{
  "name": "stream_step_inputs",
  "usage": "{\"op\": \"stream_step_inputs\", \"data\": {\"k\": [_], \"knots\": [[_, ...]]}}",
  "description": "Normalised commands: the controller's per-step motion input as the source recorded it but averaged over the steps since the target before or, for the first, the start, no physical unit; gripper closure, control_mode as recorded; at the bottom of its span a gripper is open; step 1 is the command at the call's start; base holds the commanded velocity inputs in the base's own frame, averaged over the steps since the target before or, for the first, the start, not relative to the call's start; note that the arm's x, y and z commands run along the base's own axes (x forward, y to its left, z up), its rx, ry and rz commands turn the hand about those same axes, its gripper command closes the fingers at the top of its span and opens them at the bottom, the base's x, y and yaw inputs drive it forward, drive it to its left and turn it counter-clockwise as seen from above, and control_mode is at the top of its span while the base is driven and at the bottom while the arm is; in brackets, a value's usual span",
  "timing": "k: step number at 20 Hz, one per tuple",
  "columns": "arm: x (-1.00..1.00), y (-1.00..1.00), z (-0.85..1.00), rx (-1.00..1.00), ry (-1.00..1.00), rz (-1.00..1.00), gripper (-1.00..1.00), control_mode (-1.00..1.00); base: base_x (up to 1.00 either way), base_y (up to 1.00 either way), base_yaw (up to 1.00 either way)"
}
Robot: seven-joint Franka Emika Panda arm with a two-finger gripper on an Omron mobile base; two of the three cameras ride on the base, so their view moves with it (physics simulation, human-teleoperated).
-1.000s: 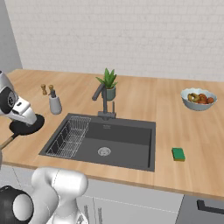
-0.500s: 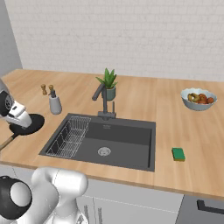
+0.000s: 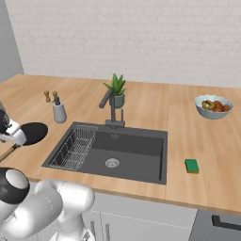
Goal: Pick the pan and sponge and place them into the sink. Then turn on the water.
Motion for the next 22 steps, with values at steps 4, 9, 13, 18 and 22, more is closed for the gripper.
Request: {"op": "stream_step_inputs", "data": {"k": [4, 9, 13, 18, 22], "knots": [[0.36, 0.67, -0.42, 0.0, 0.08, 0.08, -1.0, -1.0, 0.0, 0.0, 0.0], [0.14, 0.56, -0.35, 0.0, 0.01, 0.03, -1.0, -1.0, 0.0, 0.0, 0.0], [0.04, 0.33, -0.27, 0.0, 0.0, 0.0, -1.0, -1.0, 0.0, 0.0, 0.0], [0.04, 0.11, -0.3, 0.0, 0.0, 0.0, -1.0, -1.0, 0.0, 0.0, 0.0], [0.05, 0.17, -0.37, 0.0, 0.0, 0.0, -1.0, -1.0, 0.0, 0.0, 0.0]]}}
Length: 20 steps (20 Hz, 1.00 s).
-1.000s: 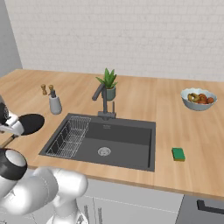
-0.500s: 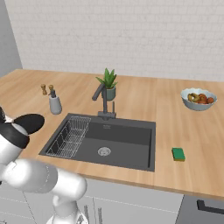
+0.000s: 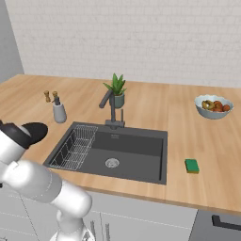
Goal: Pick the pan and sponge and place them into the sink. Then turn on the water.
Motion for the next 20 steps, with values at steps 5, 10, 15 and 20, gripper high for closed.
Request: {"op": "stream_step_inputs", "data": {"k": [5, 10, 15, 20], "knots": [[0.12, 0.2, -0.29, 0.0, 0.0, 0.0, -1.0, -1.0, 0.0, 0.0, 0.0], [0.15, 0.14, -0.17, 0.0, 0.0, 0.0, -1.0, -1.0, 0.0, 0.0, 0.0], [0.15, 0.13, -0.23, 0.0, 0.0, 0.0, -1.0, -1.0, 0.0, 0.0, 0.0], [0.04, 0.1, -0.31, 0.0, 0.0, 0.0, -1.0, -1.0, 0.0, 0.0, 0.0]]}}
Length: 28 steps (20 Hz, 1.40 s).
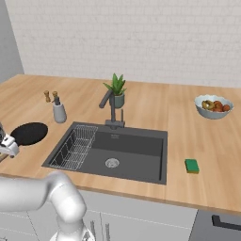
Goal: Pick the pan and sponge and place them into the sink. Then turn on the water.
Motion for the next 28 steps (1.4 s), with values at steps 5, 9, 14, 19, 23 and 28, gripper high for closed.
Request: {"op": "stream_step_inputs", "data": {"k": [5, 9, 14, 19, 23, 28], "knots": [[0.0, 0.0, -0.35, 0.0, 0.0, 0.0, -1.0, -1.0, 0.0, 0.0, 0.0], [0.0, 0.0, -0.1, 0.0, 0.0, 0.0, 1.0, -1.0, 0.0, 0.0, 0.0], [0.0, 0.0, 0.0, 0.0, 0.0, 0.0, 1.0, -1.0, 0.0, 0.0, 0.0], [0.0, 0.0, 0.0, 0.0, -0.01, 0.0, 1.0, -1.0, 0.0, 0.0, 0.0], [-0.14, -0.04, 0.16, 0.0, -0.02, 0.0, 1.0, -1.0, 0.0, 0.0, 0.0], [-0.43, -0.15, 0.59, 0.0, -0.12, 0.0, 1.0, -1.0, 0.0, 0.0, 0.0]]}}
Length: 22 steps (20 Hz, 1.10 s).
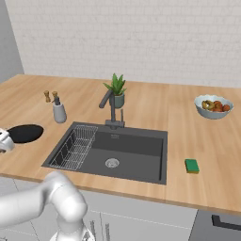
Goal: Pick the pan and sponge and place them into the sink. Then turn on the water.
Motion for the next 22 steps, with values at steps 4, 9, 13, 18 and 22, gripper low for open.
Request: {"op": "stream_step_inputs", "data": {"k": [4, 9, 13, 18, 22], "knots": [[-0.44, -0.21, 0.51, 0.0, -0.22, -0.01, 1.0, -1.0, 0.0, 0.0, 0.0], [-0.25, -0.3, 0.42, 0.0, -0.34, -0.06, 1.0, -1.0, 0.0, 0.0, 0.0], [-0.06, -0.23, 0.38, 0.0, -0.25, -0.07, 1.0, -1.0, 0.0, 0.0, 0.0], [-0.02, -0.43, 0.49, 0.0, -0.01, -0.16, 1.0, -1.0, 0.0, 0.0, 0.0], [0.0, -0.74, 0.31, 0.0, 0.02, -0.29, 1.0, -1.0, 0.0, 0.0, 0.0]]}}
